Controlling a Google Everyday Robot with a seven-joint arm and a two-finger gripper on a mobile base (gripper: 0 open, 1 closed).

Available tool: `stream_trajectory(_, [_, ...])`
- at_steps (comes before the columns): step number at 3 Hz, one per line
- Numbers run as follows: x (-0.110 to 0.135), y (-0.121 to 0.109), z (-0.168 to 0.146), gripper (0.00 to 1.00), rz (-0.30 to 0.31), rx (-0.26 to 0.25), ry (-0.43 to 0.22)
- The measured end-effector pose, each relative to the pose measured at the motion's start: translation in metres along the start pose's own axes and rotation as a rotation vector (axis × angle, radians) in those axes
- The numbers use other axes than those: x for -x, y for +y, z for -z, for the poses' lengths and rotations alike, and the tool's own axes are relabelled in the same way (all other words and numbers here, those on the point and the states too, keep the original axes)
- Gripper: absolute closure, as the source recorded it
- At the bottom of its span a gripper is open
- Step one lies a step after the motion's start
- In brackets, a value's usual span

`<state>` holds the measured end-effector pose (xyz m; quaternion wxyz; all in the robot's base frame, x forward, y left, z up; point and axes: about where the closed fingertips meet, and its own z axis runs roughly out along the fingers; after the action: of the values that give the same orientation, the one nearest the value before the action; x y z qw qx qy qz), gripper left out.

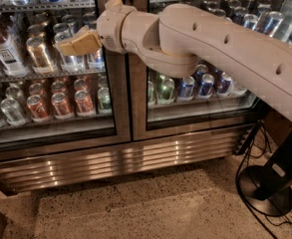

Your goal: Open left fridge door

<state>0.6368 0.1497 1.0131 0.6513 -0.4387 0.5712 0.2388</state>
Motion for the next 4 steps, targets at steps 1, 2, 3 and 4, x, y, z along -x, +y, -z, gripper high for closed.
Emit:
stream_trajectory(1, [0.0, 0.0, 0.0, 0.19, 0.0, 0.0, 0.0])
stream_trajectory(2, [0.0001, 0.0001, 0.0, 0.42, 0.0, 0.0, 0.0])
stream_trajectory(3, [0.0001, 0.0001, 0.0, 0.65, 0.0, 0.0, 0.0])
stream_trajectory(4, [0.0001, 0.0001, 0.0, 0.89, 0.0, 0.0, 0.0])
